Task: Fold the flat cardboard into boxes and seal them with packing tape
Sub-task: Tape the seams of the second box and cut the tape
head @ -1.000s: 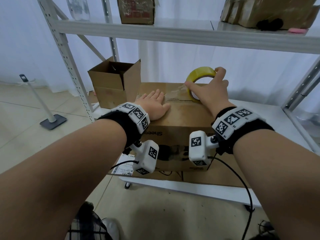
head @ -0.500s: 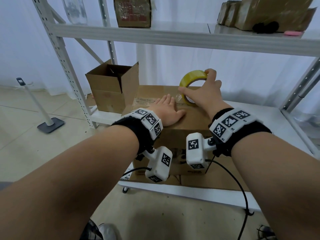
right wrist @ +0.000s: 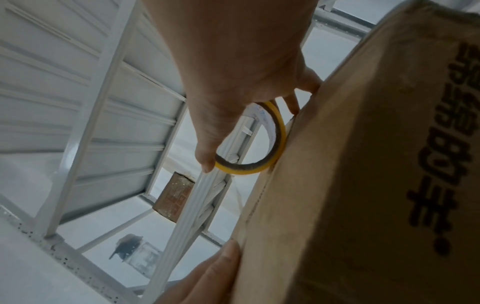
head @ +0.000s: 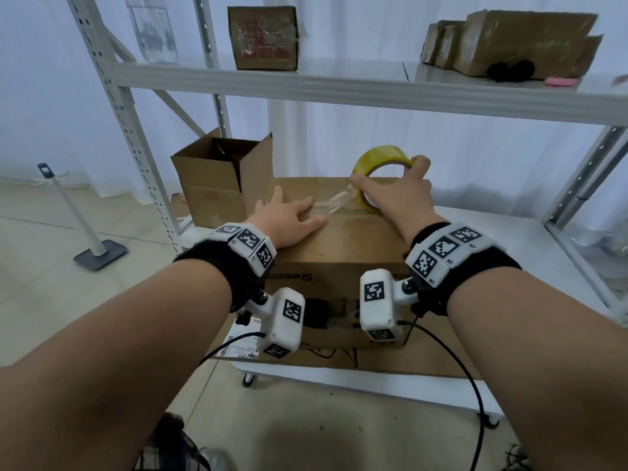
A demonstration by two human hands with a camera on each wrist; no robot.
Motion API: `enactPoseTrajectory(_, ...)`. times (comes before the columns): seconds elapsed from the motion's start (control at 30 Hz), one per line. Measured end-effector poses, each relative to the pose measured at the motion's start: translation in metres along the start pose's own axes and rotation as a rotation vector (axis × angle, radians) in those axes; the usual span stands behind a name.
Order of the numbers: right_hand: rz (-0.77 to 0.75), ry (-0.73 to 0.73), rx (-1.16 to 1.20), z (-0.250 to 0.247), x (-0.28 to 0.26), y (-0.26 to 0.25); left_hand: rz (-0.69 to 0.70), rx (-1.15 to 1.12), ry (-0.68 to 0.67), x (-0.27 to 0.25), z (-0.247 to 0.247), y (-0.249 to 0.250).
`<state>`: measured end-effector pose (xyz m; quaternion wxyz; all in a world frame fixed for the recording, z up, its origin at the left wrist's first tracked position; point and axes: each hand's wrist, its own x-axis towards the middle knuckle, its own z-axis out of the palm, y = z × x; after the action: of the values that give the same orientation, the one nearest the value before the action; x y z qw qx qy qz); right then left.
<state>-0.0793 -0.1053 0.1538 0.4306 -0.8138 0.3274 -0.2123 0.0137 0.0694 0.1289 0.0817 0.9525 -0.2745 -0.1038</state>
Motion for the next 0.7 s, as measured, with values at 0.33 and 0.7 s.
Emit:
enactPoseTrajectory(0.33,0.007,0.063,-0.088,0.015,-0.017,-0.019,0.108,0.181,0.013,-0.003,-0.008,-0.003)
enactPoseTrajectory(0.7,-0.279,0.057,-0.377,0.005,0.002,-0.031,0.227,0.161,-0.006,0.001,0.002,0.018)
